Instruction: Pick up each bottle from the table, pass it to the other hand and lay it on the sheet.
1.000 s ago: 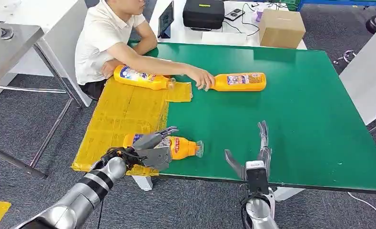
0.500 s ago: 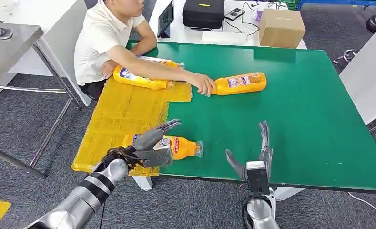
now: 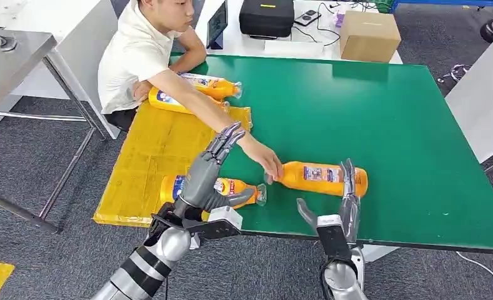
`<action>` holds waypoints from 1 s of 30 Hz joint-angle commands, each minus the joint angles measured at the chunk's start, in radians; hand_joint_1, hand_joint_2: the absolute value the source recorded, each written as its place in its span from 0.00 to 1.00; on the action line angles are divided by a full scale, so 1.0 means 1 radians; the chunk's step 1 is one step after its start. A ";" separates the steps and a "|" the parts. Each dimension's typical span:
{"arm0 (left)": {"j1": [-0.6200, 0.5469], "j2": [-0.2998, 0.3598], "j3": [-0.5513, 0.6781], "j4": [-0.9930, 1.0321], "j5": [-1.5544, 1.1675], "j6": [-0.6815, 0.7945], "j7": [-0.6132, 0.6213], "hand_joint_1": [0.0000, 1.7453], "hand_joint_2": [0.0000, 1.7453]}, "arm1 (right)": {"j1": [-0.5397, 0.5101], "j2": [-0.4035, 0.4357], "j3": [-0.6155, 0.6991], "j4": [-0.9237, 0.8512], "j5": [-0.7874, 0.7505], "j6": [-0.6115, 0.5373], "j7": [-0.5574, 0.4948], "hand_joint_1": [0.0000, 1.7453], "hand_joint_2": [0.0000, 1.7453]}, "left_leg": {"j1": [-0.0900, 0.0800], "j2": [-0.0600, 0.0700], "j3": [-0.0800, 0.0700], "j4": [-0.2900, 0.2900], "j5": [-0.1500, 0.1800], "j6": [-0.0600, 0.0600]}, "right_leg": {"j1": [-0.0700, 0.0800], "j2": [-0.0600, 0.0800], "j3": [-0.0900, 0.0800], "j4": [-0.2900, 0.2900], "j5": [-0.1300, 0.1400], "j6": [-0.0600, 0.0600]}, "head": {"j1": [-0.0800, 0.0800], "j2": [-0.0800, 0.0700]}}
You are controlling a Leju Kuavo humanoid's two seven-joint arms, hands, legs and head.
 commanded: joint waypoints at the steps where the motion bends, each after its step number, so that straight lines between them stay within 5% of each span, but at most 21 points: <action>1: -0.009 0.008 -0.014 -0.001 0.005 0.001 0.004 0.00 1.00 | -0.029 -0.018 0.007 0.051 0.001 -0.005 0.000 0.00 1.00 | 0.001 0.001 0.003 -0.001 -0.001 -0.001 | 0.001 0.001 0.003 -0.002 0.000 -0.002 | 0.000 0.000; 3: 0.014 -0.014 -0.014 -0.032 0.093 0.012 -0.048 0.00 1.00 | -0.066 -0.038 -0.005 0.161 0.209 -0.090 0.033 0.00 1.00 | 0.000 0.000 0.002 -0.001 0.000 0.000 | 0.000 0.001 0.002 -0.001 0.000 -0.001 | 0.000 0.000; 8: 0.111 -0.070 -0.089 -0.194 0.358 0.092 -0.019 0.00 1.00 | -0.101 -0.103 -0.181 0.209 0.708 -0.096 0.183 0.00 1.00 | 0.000 -0.002 0.000 0.000 0.000 0.000 | -0.001 -0.001 0.001 -0.001 0.000 0.000 | 0.000 0.000; 13: 0.126 -0.035 -0.256 -0.180 0.510 0.082 -0.039 0.00 1.00 | -0.152 -0.205 -0.133 0.282 0.715 -0.096 0.236 0.00 1.00 | -0.002 -0.004 0.002 -0.001 -0.001 0.000 | -0.002 -0.003 0.003 -0.002 0.000 -0.001 | 0.000 0.000; 16: 0.114 -0.025 -0.255 -0.167 0.545 0.091 -0.025 0.00 1.00 | -0.185 -0.213 -0.088 0.330 0.724 -0.096 0.272 0.00 1.00 | -0.003 -0.001 0.000 0.000 -0.001 0.000 | -0.002 -0.001 0.001 -0.002 0.001 -0.001 | 0.000 0.000; 17: 0.109 -0.038 -0.237 -0.154 0.547 0.113 -0.017 0.00 1.00 | -0.214 -0.243 -0.018 0.382 0.824 0.050 0.400 0.00 1.00 | -0.003 -0.001 0.000 -0.001 -0.001 0.000 | -0.002 0.000 0.001 -0.002 0.001 -0.001 | 0.000 0.000; 18: 0.102 -0.044 -0.229 -0.148 0.562 0.100 0.001 0.00 1.00 | -0.234 -0.253 0.006 0.419 0.848 0.080 0.449 0.00 1.00 | -0.002 0.000 0.000 0.000 -0.001 0.000 | -0.002 0.000 0.001 -0.002 0.001 -0.001 | 0.000 0.000; 30: 0.092 -0.057 -0.213 -0.162 0.530 0.085 0.011 0.00 1.00 | -0.271 -0.298 0.060 0.439 0.874 0.164 0.566 0.00 1.00 | -0.002 -0.003 0.000 0.000 0.001 0.002 | -0.001 -0.003 0.001 -0.001 0.001 -0.001 | 0.000 0.000</action>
